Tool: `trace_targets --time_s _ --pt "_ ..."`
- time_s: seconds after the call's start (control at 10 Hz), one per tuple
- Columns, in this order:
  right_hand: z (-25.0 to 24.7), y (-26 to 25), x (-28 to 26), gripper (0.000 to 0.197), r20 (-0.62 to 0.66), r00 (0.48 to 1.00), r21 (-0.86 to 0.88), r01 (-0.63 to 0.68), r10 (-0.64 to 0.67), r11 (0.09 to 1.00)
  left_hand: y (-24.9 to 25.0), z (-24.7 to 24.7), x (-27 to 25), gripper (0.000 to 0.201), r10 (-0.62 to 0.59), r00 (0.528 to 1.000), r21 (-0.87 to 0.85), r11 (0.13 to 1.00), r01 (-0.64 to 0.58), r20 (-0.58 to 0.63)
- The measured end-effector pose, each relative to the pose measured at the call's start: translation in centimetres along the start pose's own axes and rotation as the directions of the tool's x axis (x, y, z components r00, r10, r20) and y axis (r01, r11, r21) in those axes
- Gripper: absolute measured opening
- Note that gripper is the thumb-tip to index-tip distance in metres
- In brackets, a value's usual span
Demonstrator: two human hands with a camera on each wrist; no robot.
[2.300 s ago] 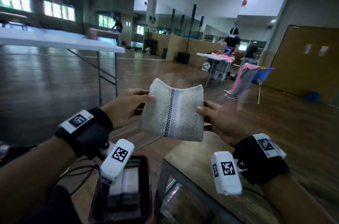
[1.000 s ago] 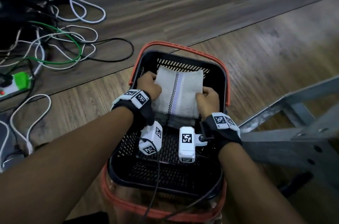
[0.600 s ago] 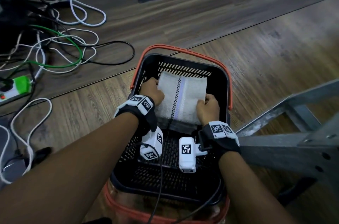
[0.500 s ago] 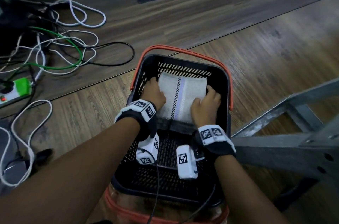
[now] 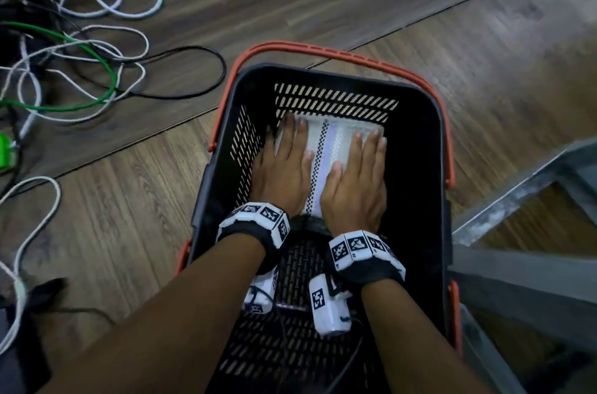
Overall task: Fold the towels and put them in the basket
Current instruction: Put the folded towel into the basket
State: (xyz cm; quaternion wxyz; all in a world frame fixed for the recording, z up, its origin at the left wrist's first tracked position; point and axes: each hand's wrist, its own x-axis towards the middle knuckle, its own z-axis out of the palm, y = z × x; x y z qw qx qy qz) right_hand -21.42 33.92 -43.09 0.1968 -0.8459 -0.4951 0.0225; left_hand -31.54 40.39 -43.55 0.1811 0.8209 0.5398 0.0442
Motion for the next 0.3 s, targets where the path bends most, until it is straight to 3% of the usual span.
trace_targets --time_s 0.1,0.2,0.3 --pt "-0.8 -0.5 0.0 0.058 0.043 0.999 0.020 -0.009 0.009 1.000 0.5 -1.1 -0.2 0.057 -0.034 0.998 0.052 0.998 0.032 0.052" --pt "-3.1 -0.6 0.4 0.061 0.255 0.966 -0.007 -0.037 0.037 0.999 1.5 -3.1 -0.6 0.058 -0.066 0.979 0.089 0.995 0.050 0.193" --pt "-7.2 -0.7 1.4 0.060 0.530 0.845 0.054 -0.119 0.073 0.991 2.4 -7.4 -1.0 0.057 -0.121 0.902 0.144 0.987 0.066 0.415"
